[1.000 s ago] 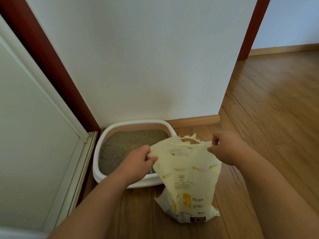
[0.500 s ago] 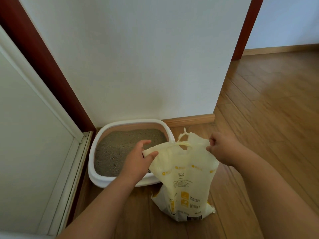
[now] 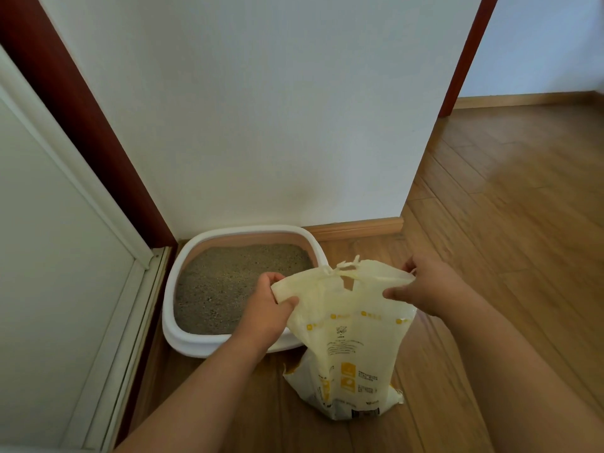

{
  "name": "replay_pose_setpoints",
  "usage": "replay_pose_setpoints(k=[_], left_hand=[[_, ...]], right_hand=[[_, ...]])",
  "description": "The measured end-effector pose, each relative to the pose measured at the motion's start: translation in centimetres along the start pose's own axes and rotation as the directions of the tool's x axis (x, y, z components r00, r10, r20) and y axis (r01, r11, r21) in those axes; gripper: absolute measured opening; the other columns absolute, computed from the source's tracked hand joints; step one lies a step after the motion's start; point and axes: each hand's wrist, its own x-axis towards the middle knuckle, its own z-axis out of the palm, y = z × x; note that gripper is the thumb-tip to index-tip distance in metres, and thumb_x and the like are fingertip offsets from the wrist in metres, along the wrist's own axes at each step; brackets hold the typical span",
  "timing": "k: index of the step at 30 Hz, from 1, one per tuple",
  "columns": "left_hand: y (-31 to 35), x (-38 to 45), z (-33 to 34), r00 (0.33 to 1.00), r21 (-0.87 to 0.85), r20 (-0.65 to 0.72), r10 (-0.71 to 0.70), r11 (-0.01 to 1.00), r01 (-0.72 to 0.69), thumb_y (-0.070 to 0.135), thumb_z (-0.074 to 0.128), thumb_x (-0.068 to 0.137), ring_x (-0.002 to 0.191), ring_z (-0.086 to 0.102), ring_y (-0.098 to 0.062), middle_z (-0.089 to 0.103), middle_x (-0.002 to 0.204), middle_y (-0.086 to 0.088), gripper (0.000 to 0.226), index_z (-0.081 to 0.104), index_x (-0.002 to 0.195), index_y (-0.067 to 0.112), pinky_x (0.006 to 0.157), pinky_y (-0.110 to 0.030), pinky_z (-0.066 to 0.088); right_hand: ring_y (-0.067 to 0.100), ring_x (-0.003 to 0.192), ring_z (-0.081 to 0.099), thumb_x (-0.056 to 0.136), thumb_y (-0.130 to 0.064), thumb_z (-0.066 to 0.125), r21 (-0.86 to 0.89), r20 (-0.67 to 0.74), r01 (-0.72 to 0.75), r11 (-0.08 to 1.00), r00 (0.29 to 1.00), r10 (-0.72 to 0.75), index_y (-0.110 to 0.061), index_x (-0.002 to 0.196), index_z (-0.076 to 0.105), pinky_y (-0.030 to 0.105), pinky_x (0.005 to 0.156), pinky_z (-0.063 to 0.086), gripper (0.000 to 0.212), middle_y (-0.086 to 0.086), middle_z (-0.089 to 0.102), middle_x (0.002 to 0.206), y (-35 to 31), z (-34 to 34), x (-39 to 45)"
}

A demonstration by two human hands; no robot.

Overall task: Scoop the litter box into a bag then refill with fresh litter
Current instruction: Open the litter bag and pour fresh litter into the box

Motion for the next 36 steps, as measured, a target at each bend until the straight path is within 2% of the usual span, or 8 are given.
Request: replay_pose_setpoints(k=[5,8,10,13,17,23,27,36], left_hand=[[-1.5,0.2,0.3,0.998,-0.092,-0.059,-0.016,0.996,0.011,0.022,0.079,0.090,0.097,0.069,-0.007,0.072,0.103,0.012,0.029,0.066,0.115,0.029,0.086,-0.037,0.060],[-2.1,0.2,0.6,0.997,-0.160,-0.047,-0.058,0.986,0.050,0.027,0.078,0.092,0.098,0.070,-0.009,0.075,0.105,0.010,0.027,0.070,0.117,0.026,0.089,-0.037,0.060],[-2.1,0.3,0.8,0.998,-0.152,-0.030,-0.064,0.987,0.058,0.032,0.073,0.095,0.107,0.066,-0.012,0.071,0.115,0.009,0.035,0.064,0.127,0.025,0.094,-0.039,0.058],[-2.2,0.4,1.1,0.999,-0.068,0.020,-0.027,0.997,0.028,0.038,0.062,0.102,0.112,0.055,-0.014,0.059,0.127,0.006,0.048,0.045,0.143,0.021,0.098,-0.039,0.052],[-2.2,0.6,2.1,0.997,-0.041,0.078,-0.007,0.999,0.011,0.040,0.056,0.104,0.110,0.054,-0.015,0.054,0.129,0.003,0.051,0.034,0.146,0.021,0.088,-0.033,0.046],[-4.5,1.9,2.7,0.994,-0.192,0.084,-0.067,0.978,0.082,0.022,0.071,0.097,0.108,0.066,-0.012,0.068,0.119,0.010,0.044,0.046,0.132,0.031,0.092,-0.038,0.058],[-4.8,3.1,2.8,1.000,-0.075,0.002,0.003,0.997,-0.002,0.031,0.059,0.104,0.099,0.070,-0.014,0.073,0.104,0.012,0.012,0.062,0.115,0.033,0.076,-0.028,0.057],[-3.8,3.2,7.9,0.969,0.064,-0.216,0.117,0.992,-0.106,0.039,0.043,0.109,0.089,0.063,-0.004,0.066,0.098,0.011,0.018,0.055,0.118,0.029,0.064,-0.021,0.046]], right_hand=[[0.021,0.072,0.058,0.081,-0.001,0.074,0.236,-0.038,-0.090,0.968,0.994,0.101,-0.006,0.094,0.068,0.032,0.062,0.050,0.015,0.015,0.068,0.092,0.7,0.7,0.5],[0.022,0.091,0.065,0.088,-0.001,0.070,0.583,-0.007,-0.135,0.801,0.985,0.171,-0.009,0.097,0.069,0.043,0.081,0.061,0.012,0.018,0.070,0.107,1.2,1.7,0.9],[0.026,0.102,0.065,0.097,-0.005,0.064,0.711,0.042,-0.157,0.685,0.983,0.181,-0.013,0.115,0.063,0.040,0.077,0.063,0.020,0.010,0.065,0.115,1.2,2.7,1.1],[0.028,0.106,0.063,0.102,-0.012,0.056,0.661,0.002,-0.116,0.741,0.988,0.154,-0.022,0.121,0.058,0.046,0.076,0.064,0.021,0.006,0.062,0.118,1.1,3.6,1.7],[0.025,0.106,0.063,0.100,-0.007,0.057,0.504,0.017,-0.049,0.862,0.999,0.047,-0.030,0.102,0.056,0.049,0.088,0.061,0.024,0.005,0.063,0.114,0.3,3.5,2.5],[0.021,0.105,0.070,0.081,0.009,0.070,0.576,0.087,0.050,0.816,0.989,-0.122,-0.027,0.115,0.063,0.045,0.091,0.060,0.049,0.002,0.073,0.111,3.3,3.8,3.7],[0.021,0.103,0.073,0.094,-0.008,0.067,0.713,0.081,-0.009,0.701,0.994,-0.070,-0.017,0.125,0.063,0.044,0.091,0.060,0.033,0.004,0.074,0.114,6.8,5.1,4.8],[0.013,0.097,0.073,0.105,-0.025,0.052,0.720,-0.055,0.130,0.682,0.990,-0.131,-0.028,0.119,0.063,0.039,0.073,0.065,0.018,-0.005,0.074,0.107,9.1,8.7,5.7]])
